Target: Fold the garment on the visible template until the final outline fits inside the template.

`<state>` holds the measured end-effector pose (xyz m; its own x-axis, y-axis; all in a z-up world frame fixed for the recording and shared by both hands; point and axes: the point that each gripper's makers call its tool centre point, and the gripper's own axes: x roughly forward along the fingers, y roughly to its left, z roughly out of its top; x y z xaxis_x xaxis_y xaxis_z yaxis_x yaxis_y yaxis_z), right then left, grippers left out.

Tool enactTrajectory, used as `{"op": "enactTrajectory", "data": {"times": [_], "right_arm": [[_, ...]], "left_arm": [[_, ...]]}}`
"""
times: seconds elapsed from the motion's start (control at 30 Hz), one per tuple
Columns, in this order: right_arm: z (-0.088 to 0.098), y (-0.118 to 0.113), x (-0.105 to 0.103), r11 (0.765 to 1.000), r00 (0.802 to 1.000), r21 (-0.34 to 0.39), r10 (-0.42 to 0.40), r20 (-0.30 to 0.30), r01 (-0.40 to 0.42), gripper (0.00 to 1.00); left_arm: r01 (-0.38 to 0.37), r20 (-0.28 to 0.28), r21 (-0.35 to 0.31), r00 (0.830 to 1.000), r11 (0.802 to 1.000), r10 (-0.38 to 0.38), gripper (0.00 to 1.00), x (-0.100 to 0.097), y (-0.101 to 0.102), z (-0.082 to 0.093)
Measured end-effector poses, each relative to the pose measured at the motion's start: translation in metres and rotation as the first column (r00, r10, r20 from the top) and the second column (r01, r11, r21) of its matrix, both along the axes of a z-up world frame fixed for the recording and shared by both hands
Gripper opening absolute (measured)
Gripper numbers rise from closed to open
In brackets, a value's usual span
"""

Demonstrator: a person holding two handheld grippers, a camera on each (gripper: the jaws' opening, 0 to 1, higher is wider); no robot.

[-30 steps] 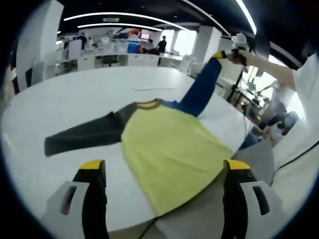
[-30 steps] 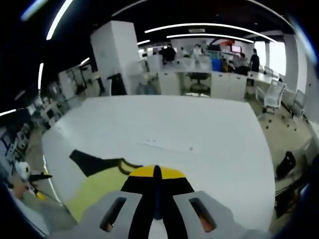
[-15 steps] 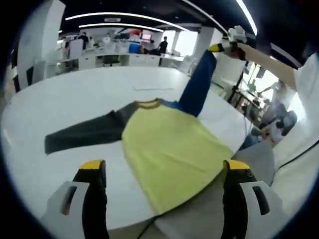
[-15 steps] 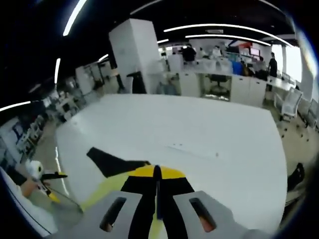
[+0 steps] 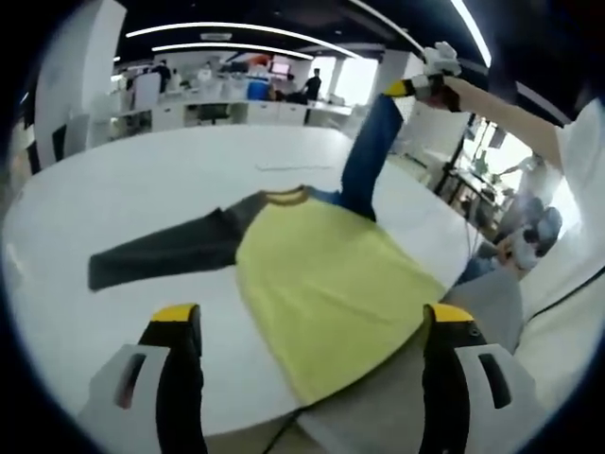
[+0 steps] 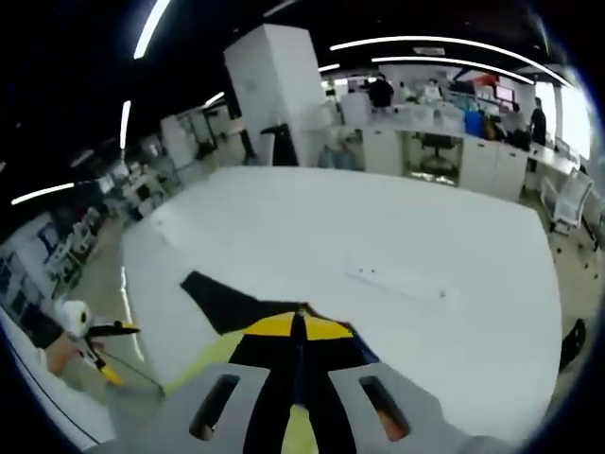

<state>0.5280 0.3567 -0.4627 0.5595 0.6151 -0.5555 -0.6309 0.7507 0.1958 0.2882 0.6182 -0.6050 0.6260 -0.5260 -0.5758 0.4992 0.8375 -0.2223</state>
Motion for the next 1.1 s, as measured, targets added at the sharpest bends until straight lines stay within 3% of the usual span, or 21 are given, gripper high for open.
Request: {"op": "enactTrajectory", "data": {"times": [0.63,0.77,0.9,1.1], "right_arm": [[-0.013,0.027,0.004,0.999,0.998,0.052,-0.011,-0.055,0.014,0.02],[-0.018,0.036,0.004,0.999,0.998,0.039,-0.015,-0.067,0.017,0.02],[-0.031,0.040,0.004,0.999,0.998,-0.047,-0.014,-0.054,0.011,0.02],[-0.044,0.061,0.005,0.999,0.996,-0.036,-0.009,-0.084,0.006,0.02]], "left_arm": [[-0.001,-0.016,-0.002,1.000,1.000,0.001,0.93,0.000,-0.001,-0.005],[0.003,-0.012,-0.004,1.000,1.000,-0.003,0.93,0.002,-0.003,-0.005],[0.006,-0.007,-0.007,1.000,1.000,-0.006,0.93,0.004,-0.004,-0.004],[0.014,-0.003,0.003,1.000,1.000,-0.014,0.93,0.006,-0.004,-0.004]]}}
